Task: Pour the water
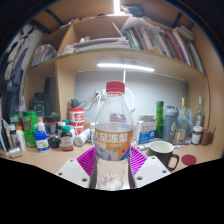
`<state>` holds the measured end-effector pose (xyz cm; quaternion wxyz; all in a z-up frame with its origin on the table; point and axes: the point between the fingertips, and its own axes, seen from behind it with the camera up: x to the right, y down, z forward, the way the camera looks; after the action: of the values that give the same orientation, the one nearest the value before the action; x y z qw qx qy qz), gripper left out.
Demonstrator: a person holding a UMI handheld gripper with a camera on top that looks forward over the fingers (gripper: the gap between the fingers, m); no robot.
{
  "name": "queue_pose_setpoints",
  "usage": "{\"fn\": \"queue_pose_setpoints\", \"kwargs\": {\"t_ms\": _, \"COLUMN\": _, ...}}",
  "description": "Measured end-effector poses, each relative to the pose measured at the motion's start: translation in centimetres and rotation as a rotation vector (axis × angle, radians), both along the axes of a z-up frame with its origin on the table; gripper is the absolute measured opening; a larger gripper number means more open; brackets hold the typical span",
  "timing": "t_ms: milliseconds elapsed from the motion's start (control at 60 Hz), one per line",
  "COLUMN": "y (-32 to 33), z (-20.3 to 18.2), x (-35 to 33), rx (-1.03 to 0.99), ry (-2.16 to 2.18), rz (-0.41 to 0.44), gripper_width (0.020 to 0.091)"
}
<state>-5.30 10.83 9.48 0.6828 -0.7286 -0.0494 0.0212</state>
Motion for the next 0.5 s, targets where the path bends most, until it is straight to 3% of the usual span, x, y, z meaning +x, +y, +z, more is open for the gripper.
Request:
{"fn": "queue_pose_setpoints", "kwargs": {"t_ms": 217, "y": -0.3, "z": 0.9, "x": -0.1, "rx": -0.050, "ry": 0.130, "rz": 0.042, "gripper_width": 0.0443}}
{"fn": "queue_pose_setpoints", "kwargs": {"t_ms": 500, "y": -0.9, "z": 3.9, "x": -2.1, "rx": -0.319, "ry": 1.055, "rz": 0.242, "gripper_width": 0.0440}}
